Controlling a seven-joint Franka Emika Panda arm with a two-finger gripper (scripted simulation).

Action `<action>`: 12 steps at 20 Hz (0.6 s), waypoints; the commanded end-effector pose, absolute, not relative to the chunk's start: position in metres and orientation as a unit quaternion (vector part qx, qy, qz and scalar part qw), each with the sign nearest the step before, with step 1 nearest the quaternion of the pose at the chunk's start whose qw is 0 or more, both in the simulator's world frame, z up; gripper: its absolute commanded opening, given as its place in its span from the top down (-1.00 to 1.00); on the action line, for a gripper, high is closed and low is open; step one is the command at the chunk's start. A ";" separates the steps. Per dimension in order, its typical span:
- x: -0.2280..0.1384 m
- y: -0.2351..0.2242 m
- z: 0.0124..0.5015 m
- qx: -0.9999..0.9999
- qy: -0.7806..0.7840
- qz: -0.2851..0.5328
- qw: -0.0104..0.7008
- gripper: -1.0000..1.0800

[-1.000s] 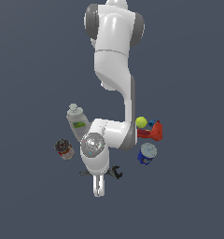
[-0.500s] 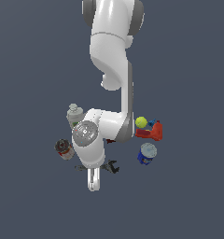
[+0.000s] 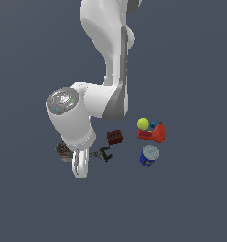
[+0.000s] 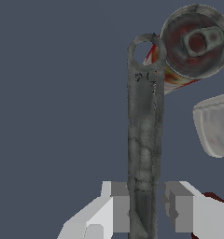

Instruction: Pick up a designated object from a clutter of objects.

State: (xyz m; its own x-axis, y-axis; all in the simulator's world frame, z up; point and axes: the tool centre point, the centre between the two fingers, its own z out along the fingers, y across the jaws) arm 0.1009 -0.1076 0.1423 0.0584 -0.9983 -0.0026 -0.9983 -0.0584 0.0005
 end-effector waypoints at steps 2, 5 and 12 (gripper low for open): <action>0.088 -0.124 0.181 -0.727 0.686 0.001 0.001 1.00; 0.077 -0.138 0.214 -0.727 0.686 0.001 0.001 1.00; 0.055 -0.169 0.289 -0.727 0.686 0.001 0.001 1.00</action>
